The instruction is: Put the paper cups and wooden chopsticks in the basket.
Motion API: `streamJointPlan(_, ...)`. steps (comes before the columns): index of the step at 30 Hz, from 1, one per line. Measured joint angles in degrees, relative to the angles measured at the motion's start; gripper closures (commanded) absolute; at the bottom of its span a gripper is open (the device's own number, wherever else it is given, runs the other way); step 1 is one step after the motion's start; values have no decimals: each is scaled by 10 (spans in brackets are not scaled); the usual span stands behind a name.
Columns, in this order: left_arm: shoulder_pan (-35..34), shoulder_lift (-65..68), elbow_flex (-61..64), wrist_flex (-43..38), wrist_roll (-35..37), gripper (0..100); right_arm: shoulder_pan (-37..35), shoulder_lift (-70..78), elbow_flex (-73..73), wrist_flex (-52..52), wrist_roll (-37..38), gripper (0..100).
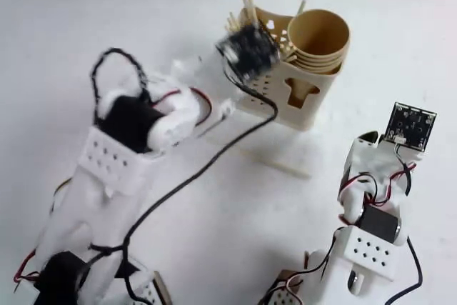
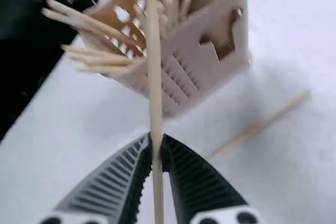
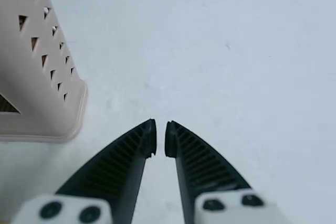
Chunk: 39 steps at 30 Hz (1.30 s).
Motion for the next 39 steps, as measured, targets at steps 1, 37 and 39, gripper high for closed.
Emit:
streamJointPlan(1,0,0,-24,-15,13,977,0,0,0,0,0,950)
streamJointPlan(37,9,197,40,-662,166,894,0,0,0,0,0,950)
streamJointPlan(39,1,203,40,-642,168,864,0,0,0,0,0,950)
